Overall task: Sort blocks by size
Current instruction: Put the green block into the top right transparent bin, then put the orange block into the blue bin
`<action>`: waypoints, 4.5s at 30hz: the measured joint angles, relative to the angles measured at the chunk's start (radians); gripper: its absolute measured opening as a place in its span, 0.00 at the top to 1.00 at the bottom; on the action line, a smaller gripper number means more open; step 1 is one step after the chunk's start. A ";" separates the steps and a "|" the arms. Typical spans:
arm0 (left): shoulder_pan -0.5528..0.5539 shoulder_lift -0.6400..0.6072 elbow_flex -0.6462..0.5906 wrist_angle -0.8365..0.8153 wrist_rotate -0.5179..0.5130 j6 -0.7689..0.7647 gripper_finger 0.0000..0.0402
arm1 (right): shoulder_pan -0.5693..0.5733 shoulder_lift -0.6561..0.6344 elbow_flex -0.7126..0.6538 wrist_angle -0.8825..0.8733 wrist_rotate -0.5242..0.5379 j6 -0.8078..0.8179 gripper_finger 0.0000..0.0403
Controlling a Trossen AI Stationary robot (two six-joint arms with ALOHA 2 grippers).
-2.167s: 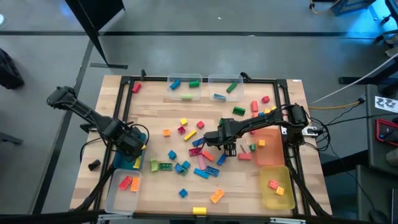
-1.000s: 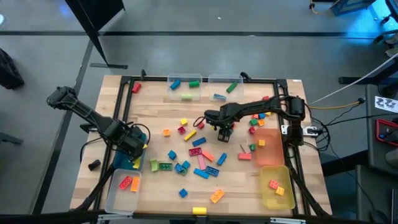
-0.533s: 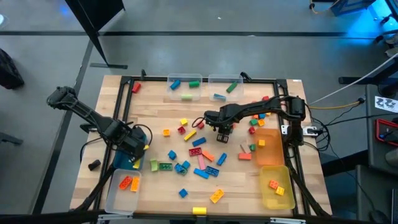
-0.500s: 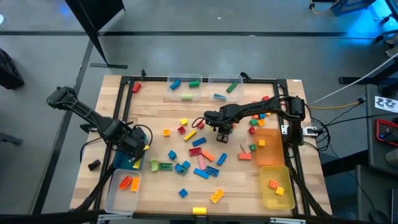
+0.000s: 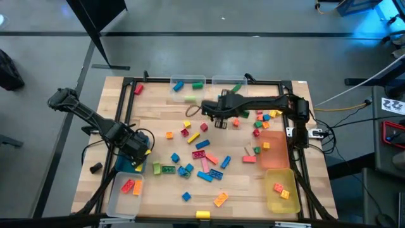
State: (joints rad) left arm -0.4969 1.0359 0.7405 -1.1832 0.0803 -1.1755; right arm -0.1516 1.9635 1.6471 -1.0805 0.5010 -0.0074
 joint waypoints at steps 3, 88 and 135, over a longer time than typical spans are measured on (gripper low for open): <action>0.000 0.000 0.000 0.012 0.000 -0.002 0.48 | -0.036 -0.001 0.036 0.031 0.094 -0.074 0.73; 0.237 0.120 0.054 0.594 -0.608 0.713 0.48 | 0.534 -0.640 -0.640 0.166 -0.313 0.586 0.61; 0.237 0.119 0.054 0.598 -0.608 0.711 0.48 | 0.590 -0.407 -0.833 0.433 -0.416 0.578 0.72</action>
State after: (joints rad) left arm -0.2596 1.1545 0.7944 -0.5854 -0.5274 -0.4641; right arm 0.4381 1.5560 0.8143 -0.6473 0.0849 0.5709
